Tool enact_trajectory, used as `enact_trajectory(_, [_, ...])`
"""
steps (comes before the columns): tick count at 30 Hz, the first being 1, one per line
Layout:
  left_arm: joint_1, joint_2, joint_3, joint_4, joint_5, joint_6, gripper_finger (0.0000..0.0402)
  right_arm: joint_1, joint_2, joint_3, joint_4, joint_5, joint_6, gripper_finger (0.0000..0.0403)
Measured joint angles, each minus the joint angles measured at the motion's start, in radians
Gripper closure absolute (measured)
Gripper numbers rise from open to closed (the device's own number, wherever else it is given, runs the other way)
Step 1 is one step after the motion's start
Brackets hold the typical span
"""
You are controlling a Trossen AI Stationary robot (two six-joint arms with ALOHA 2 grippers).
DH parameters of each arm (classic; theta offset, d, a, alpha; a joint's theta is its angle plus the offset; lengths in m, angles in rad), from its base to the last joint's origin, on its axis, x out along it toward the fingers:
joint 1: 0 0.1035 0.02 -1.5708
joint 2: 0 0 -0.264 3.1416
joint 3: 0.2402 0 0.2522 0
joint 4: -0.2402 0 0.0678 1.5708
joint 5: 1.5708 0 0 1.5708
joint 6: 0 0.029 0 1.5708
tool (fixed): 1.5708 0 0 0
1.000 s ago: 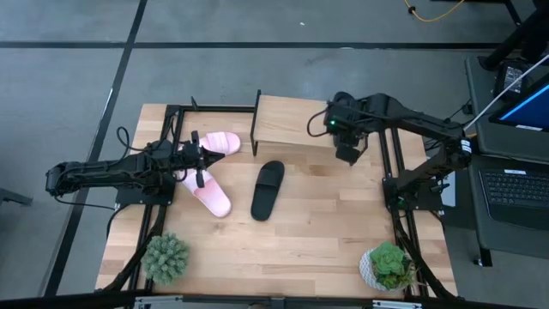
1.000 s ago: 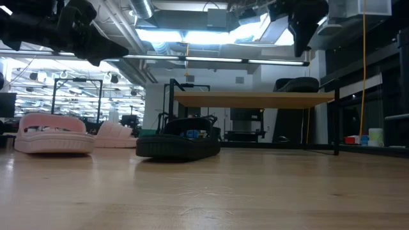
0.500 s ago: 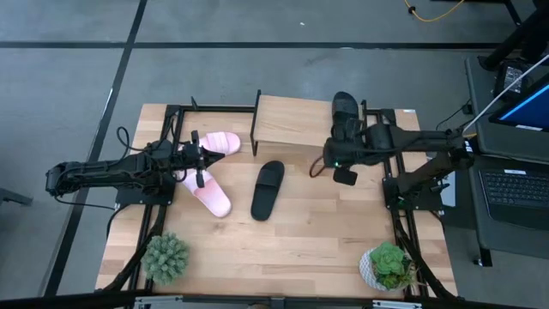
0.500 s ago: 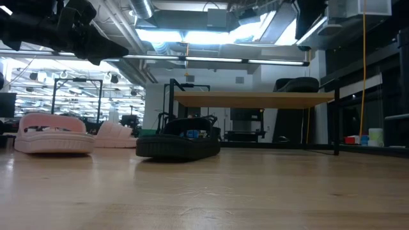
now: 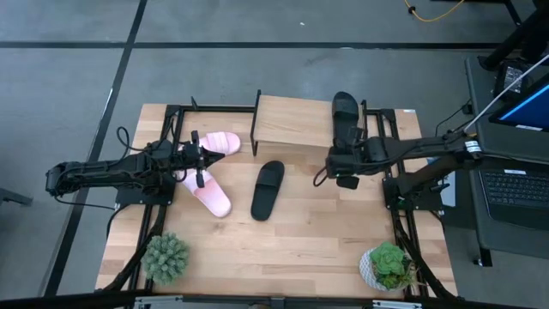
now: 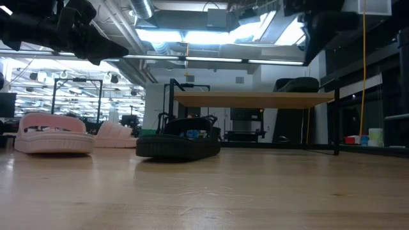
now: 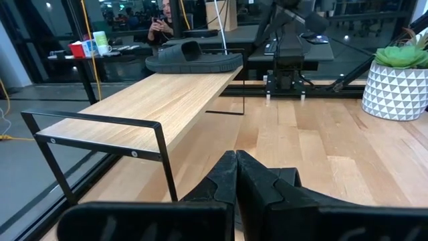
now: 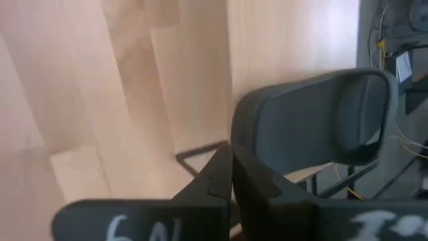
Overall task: Pick and place slides into the shelf
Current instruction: Put the right black slides on the shelf
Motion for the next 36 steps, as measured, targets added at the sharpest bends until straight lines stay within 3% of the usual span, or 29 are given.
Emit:
enact_trajectory(10, [0.000, 0.000, 0.000, 0.000, 0.000, 0.000, 0.0401, -0.066, -0.107, -0.078, 0.104, -0.016, -0.065, 0.0391])
enact_trajectory(25, [0.000, 0.000, 0.000, 0.000, 0.000, 0.000, 0.0401, -0.141, -0.109, -0.115, 0.156, -0.060, -0.119, 0.0250])
enact_trajectory(36, [0.000, 0.000, 0.000, 0.000, 0.000, 0.000, 0.0401, -0.177, -0.109, -0.115, 0.156, -0.103, -0.165, 0.0241])
